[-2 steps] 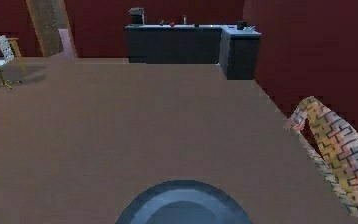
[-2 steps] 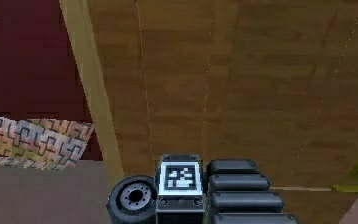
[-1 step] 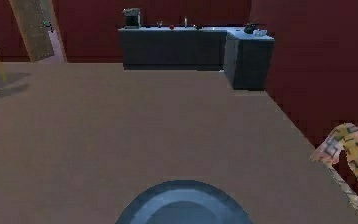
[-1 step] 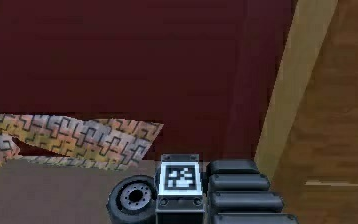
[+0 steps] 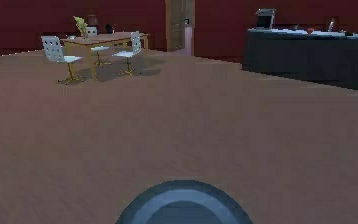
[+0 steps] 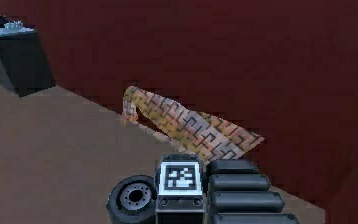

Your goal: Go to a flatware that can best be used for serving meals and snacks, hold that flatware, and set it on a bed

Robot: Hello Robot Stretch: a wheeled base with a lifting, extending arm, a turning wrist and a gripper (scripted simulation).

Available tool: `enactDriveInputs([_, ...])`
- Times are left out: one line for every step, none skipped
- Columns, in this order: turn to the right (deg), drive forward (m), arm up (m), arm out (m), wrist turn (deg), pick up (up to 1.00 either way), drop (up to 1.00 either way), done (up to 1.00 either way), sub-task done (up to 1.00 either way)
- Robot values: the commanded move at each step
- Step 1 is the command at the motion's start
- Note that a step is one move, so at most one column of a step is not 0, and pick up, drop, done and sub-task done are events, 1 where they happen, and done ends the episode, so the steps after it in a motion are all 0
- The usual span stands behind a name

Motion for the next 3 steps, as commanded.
enactDriveInputs([0.0,1.0,0.0,0.0,0.0,0.0,0.0,0.0,0.0])
enactDriveInputs([0.0,1.0,0.0,0.0,0.0,0.0,0.0,0.0,0.0])
enactDriveInputs([0.0,1.0,0.0,0.0,0.0,0.0,0.0,0.0,0.0])
